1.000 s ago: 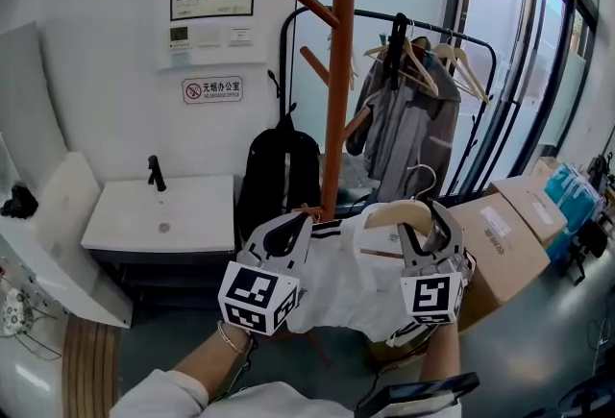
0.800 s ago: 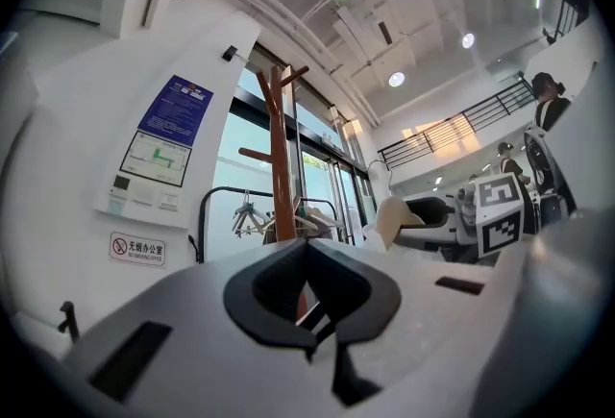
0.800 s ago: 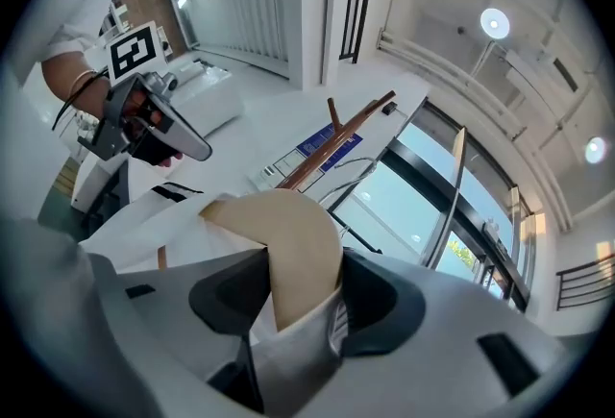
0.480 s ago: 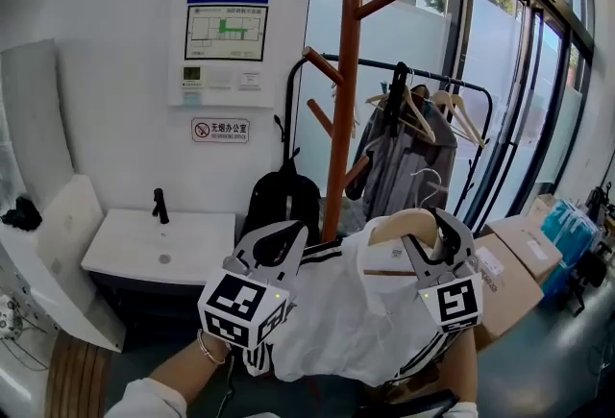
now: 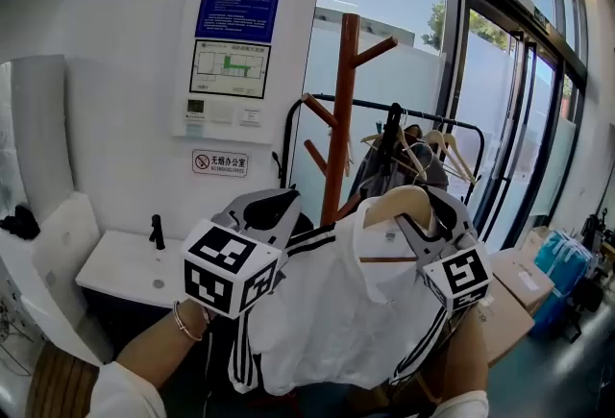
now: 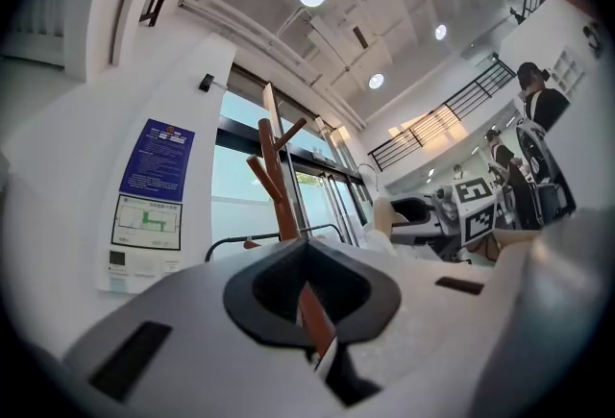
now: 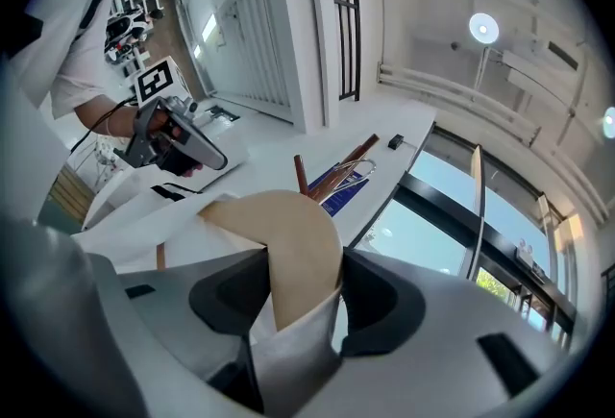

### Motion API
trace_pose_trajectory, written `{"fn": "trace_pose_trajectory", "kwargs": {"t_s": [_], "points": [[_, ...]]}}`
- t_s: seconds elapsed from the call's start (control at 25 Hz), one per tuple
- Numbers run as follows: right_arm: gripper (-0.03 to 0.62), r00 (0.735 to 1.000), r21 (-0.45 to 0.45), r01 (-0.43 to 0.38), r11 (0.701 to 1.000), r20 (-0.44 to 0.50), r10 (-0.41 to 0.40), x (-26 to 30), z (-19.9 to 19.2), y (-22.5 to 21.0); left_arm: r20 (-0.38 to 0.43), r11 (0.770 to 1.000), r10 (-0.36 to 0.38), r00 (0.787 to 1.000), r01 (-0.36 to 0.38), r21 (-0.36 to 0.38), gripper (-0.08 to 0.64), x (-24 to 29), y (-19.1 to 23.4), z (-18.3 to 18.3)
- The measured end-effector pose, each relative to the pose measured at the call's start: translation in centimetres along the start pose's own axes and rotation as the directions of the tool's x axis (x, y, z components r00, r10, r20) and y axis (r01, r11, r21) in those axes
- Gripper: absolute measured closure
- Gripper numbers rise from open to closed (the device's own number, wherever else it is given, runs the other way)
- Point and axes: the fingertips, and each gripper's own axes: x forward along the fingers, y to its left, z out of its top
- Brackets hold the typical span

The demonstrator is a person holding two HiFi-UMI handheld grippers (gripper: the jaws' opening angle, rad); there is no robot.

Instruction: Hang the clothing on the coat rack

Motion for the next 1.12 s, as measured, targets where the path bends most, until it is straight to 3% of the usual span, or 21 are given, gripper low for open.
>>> {"fn": "trace_pose_trajectory", "kwargs": {"t_s": [0.4,0.68,1.12], "points": [[0.362,0.997,-0.041,-0.017,0.999,0.077,0.020,4.3,3.8,-1.9,-0.006,1.000,0.003,1.000,-0.003,-0.029,0.554,0.6,0.6,2.8],[0.362,0.995,-0.063,-0.007,0.998,0.098,0.013,6.2,5.9,-3.3,-0.011,0.999,0.028,1.000,-0.027,0.046,0.554,1.0,1.4,4.6],[0.360,0.993,-0.071,0.007,0.997,0.118,0.001,7.6,9.2,-7.2,0.011,1.000,-0.001,1.000,0.001,-0.028,0.552,1.4,2.2,8.6]]}}
